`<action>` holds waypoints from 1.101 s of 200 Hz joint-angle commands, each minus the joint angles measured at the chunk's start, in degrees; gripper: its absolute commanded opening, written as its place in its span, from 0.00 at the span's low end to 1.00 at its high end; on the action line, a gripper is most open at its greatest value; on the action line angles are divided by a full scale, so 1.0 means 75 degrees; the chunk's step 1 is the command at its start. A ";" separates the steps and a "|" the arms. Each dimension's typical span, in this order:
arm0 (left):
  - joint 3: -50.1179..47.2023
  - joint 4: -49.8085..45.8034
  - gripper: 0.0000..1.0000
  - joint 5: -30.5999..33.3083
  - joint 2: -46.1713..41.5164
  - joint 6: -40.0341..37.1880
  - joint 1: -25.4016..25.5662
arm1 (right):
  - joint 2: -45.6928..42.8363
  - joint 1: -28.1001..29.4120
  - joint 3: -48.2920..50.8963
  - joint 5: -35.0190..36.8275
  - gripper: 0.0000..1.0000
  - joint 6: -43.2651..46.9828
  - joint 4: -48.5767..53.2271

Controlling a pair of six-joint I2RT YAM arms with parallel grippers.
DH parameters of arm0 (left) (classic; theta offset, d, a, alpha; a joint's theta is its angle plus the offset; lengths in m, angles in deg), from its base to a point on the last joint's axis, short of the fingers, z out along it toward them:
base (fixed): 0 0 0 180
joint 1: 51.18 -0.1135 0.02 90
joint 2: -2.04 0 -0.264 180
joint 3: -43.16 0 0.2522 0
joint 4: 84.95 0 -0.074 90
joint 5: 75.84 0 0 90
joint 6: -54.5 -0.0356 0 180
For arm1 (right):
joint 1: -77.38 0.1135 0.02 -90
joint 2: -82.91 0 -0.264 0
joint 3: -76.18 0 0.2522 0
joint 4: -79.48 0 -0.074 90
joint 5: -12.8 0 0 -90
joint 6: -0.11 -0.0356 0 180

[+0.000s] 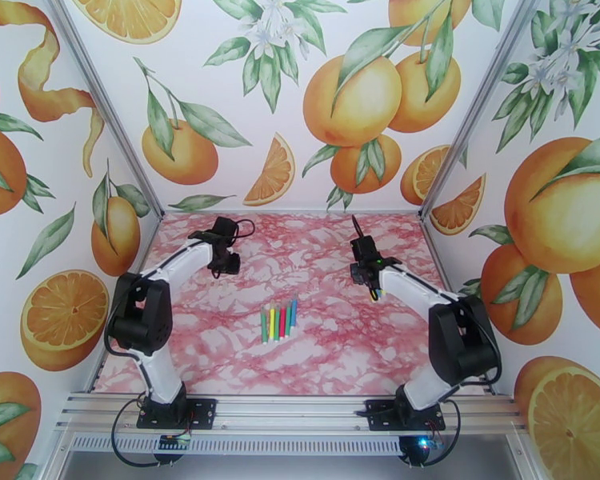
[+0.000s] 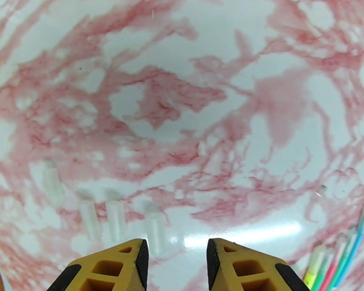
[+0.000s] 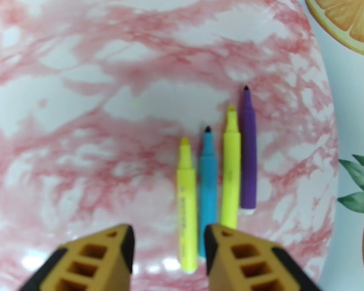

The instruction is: Open the pen caps

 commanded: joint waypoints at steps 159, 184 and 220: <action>-0.2734 0.3649 0.73 -0.1989 -0.2844 0.0030 -0.0034 | 0.0168 0.2629 0.0130 -0.2678 0.48 -0.1595 -0.0645; -0.2801 0.3640 0.74 -0.1860 -0.2930 -0.0069 -0.0024 | 0.0421 0.2989 0.0066 -0.2717 0.48 -0.1792 -0.0682; -0.2906 0.3636 0.74 -0.1599 -0.2993 -0.0057 -0.0046 | 0.0796 0.3410 -0.0023 -0.2754 0.47 -0.1995 -0.0776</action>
